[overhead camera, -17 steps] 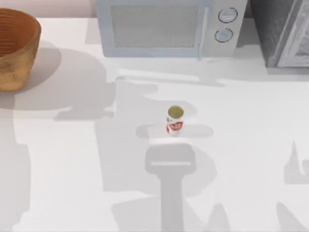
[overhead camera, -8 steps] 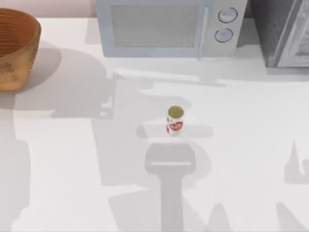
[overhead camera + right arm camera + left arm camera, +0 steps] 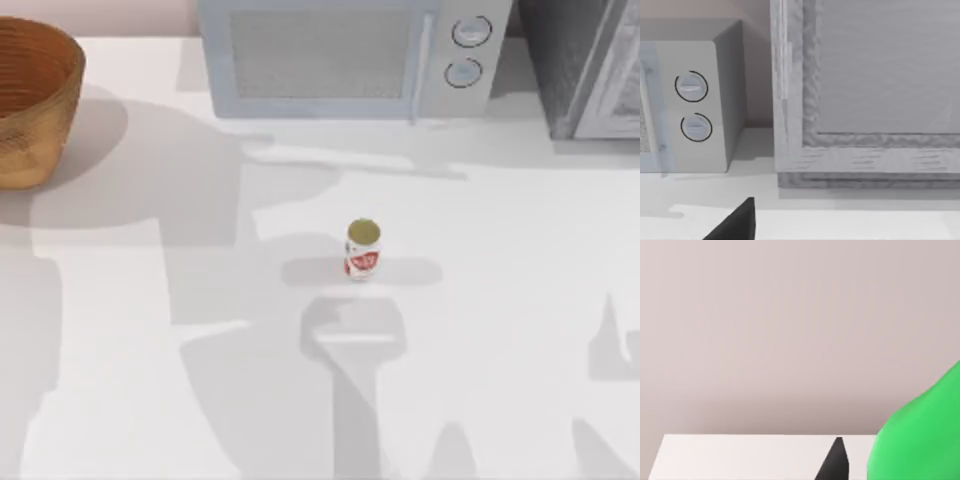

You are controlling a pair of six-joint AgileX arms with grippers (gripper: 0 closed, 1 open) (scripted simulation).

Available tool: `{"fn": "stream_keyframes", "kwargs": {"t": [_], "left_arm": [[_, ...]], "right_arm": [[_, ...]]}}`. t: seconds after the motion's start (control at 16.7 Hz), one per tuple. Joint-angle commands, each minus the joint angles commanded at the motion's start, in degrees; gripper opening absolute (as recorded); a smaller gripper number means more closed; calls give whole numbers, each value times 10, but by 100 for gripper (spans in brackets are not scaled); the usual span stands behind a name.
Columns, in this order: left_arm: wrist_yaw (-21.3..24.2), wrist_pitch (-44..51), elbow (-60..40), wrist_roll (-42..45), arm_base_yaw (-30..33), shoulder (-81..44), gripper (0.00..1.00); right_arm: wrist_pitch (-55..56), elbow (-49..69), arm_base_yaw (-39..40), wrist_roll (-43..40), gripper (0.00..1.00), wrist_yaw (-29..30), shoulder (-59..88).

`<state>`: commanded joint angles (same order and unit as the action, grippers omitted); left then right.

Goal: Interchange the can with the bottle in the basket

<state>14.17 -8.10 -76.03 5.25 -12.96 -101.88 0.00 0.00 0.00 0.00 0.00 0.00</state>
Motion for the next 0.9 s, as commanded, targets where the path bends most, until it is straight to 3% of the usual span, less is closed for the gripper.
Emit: {"fn": "stream_keyframes", "kwargs": {"t": [0.18,0.9], "left_arm": [[0,0,0,0,0,0,0],[0,0,0,0,0,0,90]], "right_arm": [[0,0,0,0,100,0,0],[0,0,0,0,100,0,0]]}}
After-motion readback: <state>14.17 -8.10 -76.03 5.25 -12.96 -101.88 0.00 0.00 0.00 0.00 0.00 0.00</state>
